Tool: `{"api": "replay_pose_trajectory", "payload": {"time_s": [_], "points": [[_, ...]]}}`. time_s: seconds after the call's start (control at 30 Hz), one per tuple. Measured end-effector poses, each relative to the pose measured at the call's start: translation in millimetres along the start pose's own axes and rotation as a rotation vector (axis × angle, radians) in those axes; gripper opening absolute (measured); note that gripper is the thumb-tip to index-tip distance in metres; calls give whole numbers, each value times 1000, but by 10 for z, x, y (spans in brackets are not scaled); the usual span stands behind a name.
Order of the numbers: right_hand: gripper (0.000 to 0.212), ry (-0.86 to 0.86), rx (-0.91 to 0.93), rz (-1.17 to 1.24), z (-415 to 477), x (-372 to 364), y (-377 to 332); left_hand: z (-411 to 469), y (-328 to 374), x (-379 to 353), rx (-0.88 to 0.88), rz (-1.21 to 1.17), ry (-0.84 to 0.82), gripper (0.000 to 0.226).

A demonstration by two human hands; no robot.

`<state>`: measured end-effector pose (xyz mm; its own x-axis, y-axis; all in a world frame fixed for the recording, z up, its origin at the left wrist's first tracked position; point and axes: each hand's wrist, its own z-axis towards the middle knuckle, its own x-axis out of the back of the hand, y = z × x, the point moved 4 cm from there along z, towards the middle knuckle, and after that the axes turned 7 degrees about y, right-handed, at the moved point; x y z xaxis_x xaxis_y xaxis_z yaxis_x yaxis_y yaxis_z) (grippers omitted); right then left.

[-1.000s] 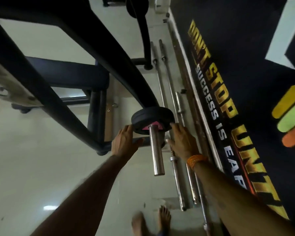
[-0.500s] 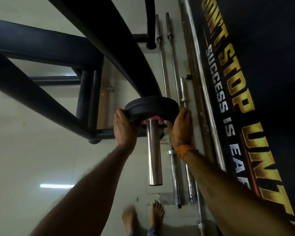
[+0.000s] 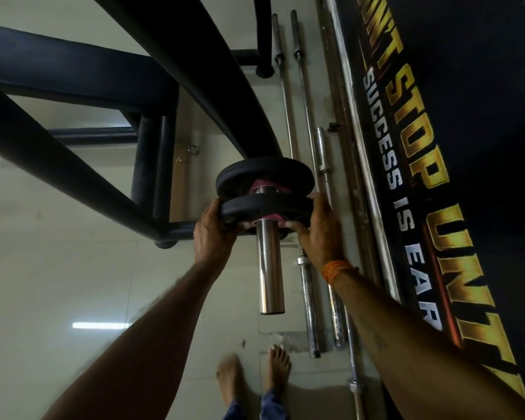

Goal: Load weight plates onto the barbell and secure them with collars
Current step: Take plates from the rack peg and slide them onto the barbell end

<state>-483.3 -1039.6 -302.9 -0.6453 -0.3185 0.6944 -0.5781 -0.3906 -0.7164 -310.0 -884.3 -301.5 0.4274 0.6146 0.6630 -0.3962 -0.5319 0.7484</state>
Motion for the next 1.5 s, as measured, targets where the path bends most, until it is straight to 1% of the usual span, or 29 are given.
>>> {"api": "replay_pose_trajectory", "payload": {"time_s": [0.1, 0.3, 0.43, 0.57, 0.7, 0.83, 0.93, 1.1, 1.33, 1.5], "points": [[70, -7, -26, 29, -239, 38, 30, -233, 34, 100, -31, 13, 13, 30], [70, -20, -74, 6, -1038, 231, 71, -932, -33, 308, -52, 56, -74, 34], [68, -6, -89, -43, -1741, 406, 32, -1515, -131, 468, -20, 99, -175, 33], [66, -14, -143, -96, -2556, 582, -41, -2155, -174, 732, -10, 155, -252, 25], [63, -15, -170, -81, -3316, 795, -356, -2811, -181, 1212, 4, 180, -275, 22], [70, 10, -114, -35, -3830, 979, -782, -3324, -107, 1788, -21, 160, -212, 28], [75, 46, -11, 21, -4103, 1123, -1156, -3642, -27, 2252, -55, 119, -135, 33], [76, 113, 123, 153, -4432, 1303, -1787, -4009, 140, 3001, -132, 52, 22, 37], [74, 203, 328, 272, -4705, 1343, -2714, -4173, 95, 3941, -203, 45, 230, 42], [78, 244, 433, 282, -4846, 1121, -3490, -4134, -126, 4666, -242, 55, 340, 48]]}}
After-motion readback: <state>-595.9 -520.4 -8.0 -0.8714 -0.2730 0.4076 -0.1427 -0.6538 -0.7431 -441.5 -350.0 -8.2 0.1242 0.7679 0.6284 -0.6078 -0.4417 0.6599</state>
